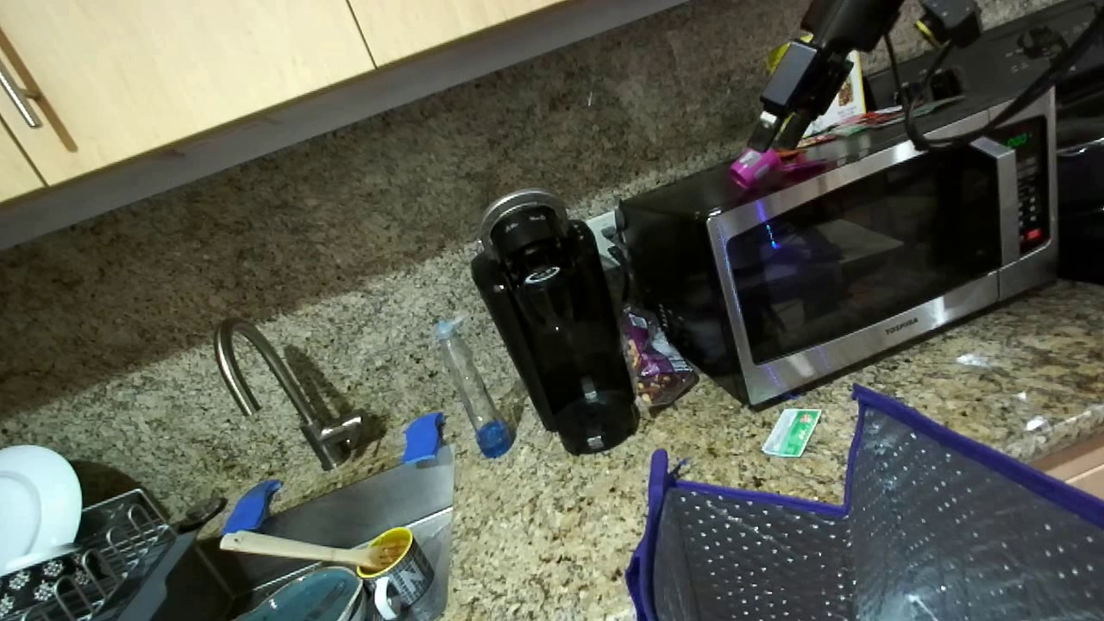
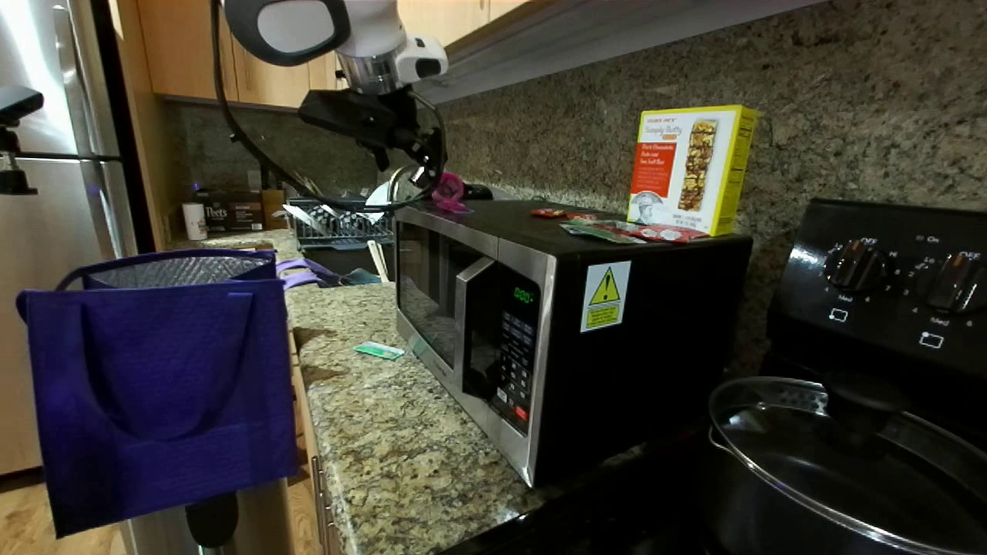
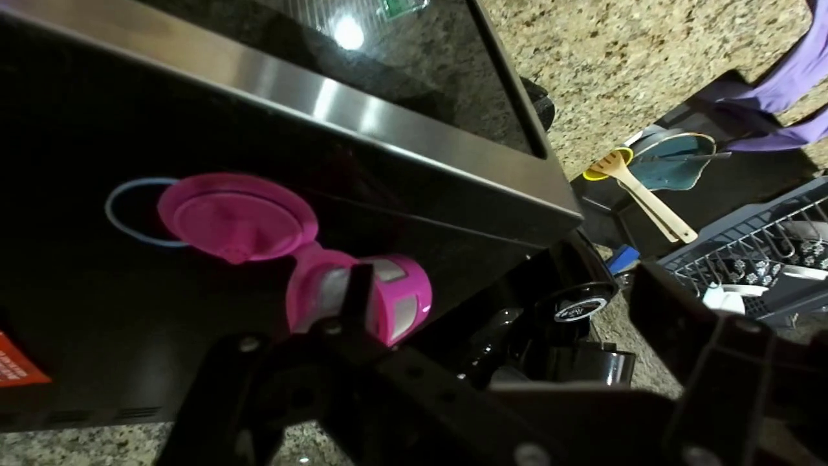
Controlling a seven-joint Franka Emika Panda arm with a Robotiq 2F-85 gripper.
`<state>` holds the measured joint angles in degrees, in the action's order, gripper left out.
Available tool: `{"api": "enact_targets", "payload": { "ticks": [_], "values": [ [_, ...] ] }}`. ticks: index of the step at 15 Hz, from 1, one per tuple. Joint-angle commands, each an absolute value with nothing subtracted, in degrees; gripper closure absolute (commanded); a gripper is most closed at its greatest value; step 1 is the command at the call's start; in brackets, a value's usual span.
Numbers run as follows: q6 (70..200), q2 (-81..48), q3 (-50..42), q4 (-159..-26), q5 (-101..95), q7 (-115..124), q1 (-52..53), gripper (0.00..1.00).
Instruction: Put the pink bottle on the microwave in the bag
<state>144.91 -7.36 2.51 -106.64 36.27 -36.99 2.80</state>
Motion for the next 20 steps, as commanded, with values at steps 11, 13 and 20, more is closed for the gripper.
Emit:
{"api": "enact_targets", "payload": {
  "ticks": [11, 13, 20],
  "values": [
    [143.31, -13.89, 6.43, -99.37, 43.72, -49.69, -2.73, 0.00],
    [142.32, -14.70, 6.95, -98.26, 45.67, -52.02, -3.28, 0.00],
    [138.92, -16.24, 6.93, -95.99, 48.24, -54.67, -3.81, 0.37]
  ]
}}
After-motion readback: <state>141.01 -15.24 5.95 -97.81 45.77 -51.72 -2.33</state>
